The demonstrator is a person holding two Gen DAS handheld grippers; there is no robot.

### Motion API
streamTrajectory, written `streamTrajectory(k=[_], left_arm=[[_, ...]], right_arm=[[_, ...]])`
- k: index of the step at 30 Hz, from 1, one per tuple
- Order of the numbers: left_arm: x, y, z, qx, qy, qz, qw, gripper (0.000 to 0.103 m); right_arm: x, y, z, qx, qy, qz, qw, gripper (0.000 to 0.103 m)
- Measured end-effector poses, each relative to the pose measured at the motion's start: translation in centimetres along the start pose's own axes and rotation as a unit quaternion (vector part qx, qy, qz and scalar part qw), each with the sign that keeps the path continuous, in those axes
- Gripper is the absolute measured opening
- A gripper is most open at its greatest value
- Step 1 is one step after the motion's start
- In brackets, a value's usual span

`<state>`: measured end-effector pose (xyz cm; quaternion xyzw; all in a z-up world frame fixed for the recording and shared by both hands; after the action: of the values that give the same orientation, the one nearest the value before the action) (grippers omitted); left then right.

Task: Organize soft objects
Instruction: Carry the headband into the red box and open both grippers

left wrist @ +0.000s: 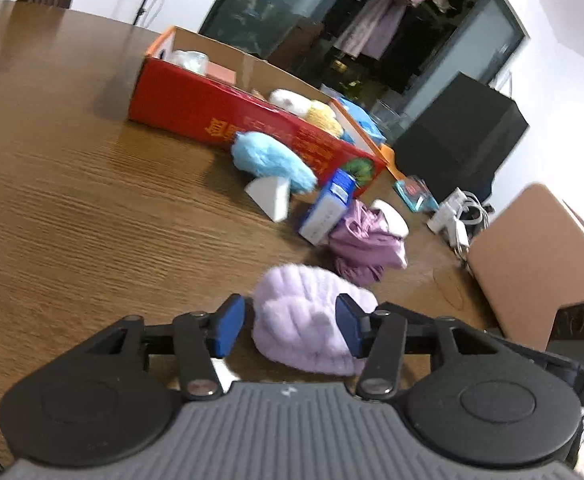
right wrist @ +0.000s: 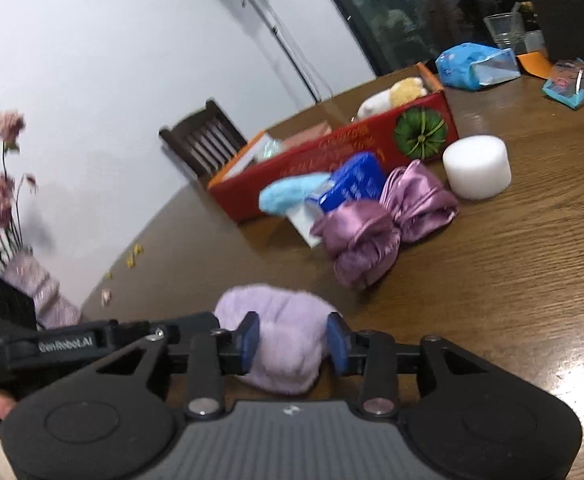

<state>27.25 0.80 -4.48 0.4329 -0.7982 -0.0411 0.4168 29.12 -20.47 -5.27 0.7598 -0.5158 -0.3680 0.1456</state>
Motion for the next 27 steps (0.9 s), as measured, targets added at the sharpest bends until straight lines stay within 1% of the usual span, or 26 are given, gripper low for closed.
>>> streamTrajectory(k=[1, 3, 5, 6, 7, 8, 9, 10, 12, 14, 15, 17, 19, 20, 21, 22, 23, 24, 25, 26, 27], left_arm=[[-0.1, -0.1, -0.1, 0.002, 0.000, 0.000, 1.0000, 0.055], [0.0, -0.7, -0.1, -0.002, -0.006, -0.001, 1.0000, 0.053], [0.1, -1.3, 0.4, -0.016, -0.011, 0.003, 0.9998, 0.043], [0.1, -1.6, 0.7, -0.023, -0.012, 0.008, 0.9996, 0.033], [0.1, -1.6, 0.7, -0.020, -0.017, 0.003, 0.9996, 0.031], [0.2, -1.5, 0.6, -0.018, -0.022, 0.005, 0.9996, 0.030], [0.3, -1.4, 0.3, -0.014, -0.023, 0.010, 0.9996, 0.028], [0.5, -1.3, -0.1, -0.009, -0.023, 0.017, 0.9996, 0.028], [1.3, -0.9, -2.1, 0.010, -0.043, 0.017, 0.9989, 0.028], [2.4, -0.5, -4.8, 0.034, -0.075, 0.022, 0.9963, 0.028], [2.8, -0.6, -6.6, 0.048, -0.093, 0.022, 0.9943, 0.028], [3.2, -1.3, -10.4, 0.064, -0.114, 0.020, 0.9912, 0.028], [2.9, -2.9, -14.7, 0.069, -0.130, 0.021, 0.9888, 0.028], [2.1, -4.2, -16.8, 0.067, -0.129, 0.016, 0.9892, 0.029], [0.9, -5.9, -18.9, 0.062, -0.120, 0.001, 0.9909, 0.029], [-0.7, -7.9, -20.6, 0.048, -0.103, -0.023, 0.9933, 0.029], [-1.8, -10.0, -21.7, 0.024, -0.105, -0.039, 0.9934, 0.029], [-2.9, -11.8, -22.7, 0.010, -0.108, -0.059, 0.9924, 0.029], [-4.0, -13.1, -23.5, 0.002, -0.099, -0.076, 0.9922, 0.028], [-5.2, -14.8, -24.4, -0.015, -0.097, -0.094, 0.9908, 0.028], [-6.2, -16.0, -25.0, -0.021, -0.094, -0.111, 0.9892, 0.028]], right_arm=[[0.2, -0.3, -0.5, 0.001, -0.006, 0.001, 1.000, 0.041], [0.2, -1.1, -0.5, -0.006, -0.011, 0.009, 1.000, 0.041], [0.4, -1.8, -0.1, -0.013, -0.007, 0.014, 1.000, 0.039], [0.4, -2.1, 0.1, -0.015, -0.007, 0.016, 1.000, 0.031], [0.3, -2.3, 0.2, -0.016, -0.005, 0.013, 1.000, 0.026], [0.0, -2.4, 0.4, -0.014, 0.002, 0.010, 1.000, 0.024], [-0.3, -2.3, 0.3, -0.008, 0.015, 0.013, 1.000, 0.018], [-0.5, -2.1, 0.1, -0.006, 0.021, 0.011, 1.000, 0.015], [-1.2, -1.6, -1.1, 0.007, 0.027, -0.001, 1.000, 0.015], [-2.2, -1.0, -3.5, 0.047, 0.044, -0.011, 0.998, 0.015], [-2.7, -0.9, -5.0, 0.066, 0.056, -0.013, 0.996, 0.015], [-3.9, -1.4, -8.4, 0.092, 0.082, -0.015, 0.992, 0.015], [-5.1, -2.6, -11.9, 0.109, 0.116, -0.008, 0.987, 0.015], [-5.5, -3.7, -13.9, 0.116, 0.132, -0.003, 0.985, 0.015], [-5.7, -5.2, -15.9, 0.112, 0.140, 0.001, 0.984, 0.015], [-5.7, -7.3, -17.7, 0.098, 0.142, 0.004, 0.985, 0.015], [-5.4, -9.9, -19.7, 0.079, 0.133, 0.010, 0.988, 0.015], [-5.3, -12.1, -20.9, 0.059, 0.134, 0.016, 0.989, 0.015], [-5.3, -14.6, -22.1, 0.035, 0.138, 0.028, 0.989, 0.015], [-5.3, -16.9, -23.0, 0.015, 0.141, 0.040, 0.989, 0.015], [-5.4, -19.5, -23.9, -0.012, 0.151, 0.047, 0.987, 0.015]])
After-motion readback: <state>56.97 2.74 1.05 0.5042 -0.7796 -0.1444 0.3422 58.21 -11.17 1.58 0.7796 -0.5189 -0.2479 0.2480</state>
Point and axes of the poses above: each gripper's, at about its wrist camera, not at the fingertips, and y roughly against the way its jaws point, x to its right, z to its underside, the point moved 7 cm from there along -y, roughly the way its jaws point, and after that the axes turned 14 degrees about z, right-handed, at the moved point
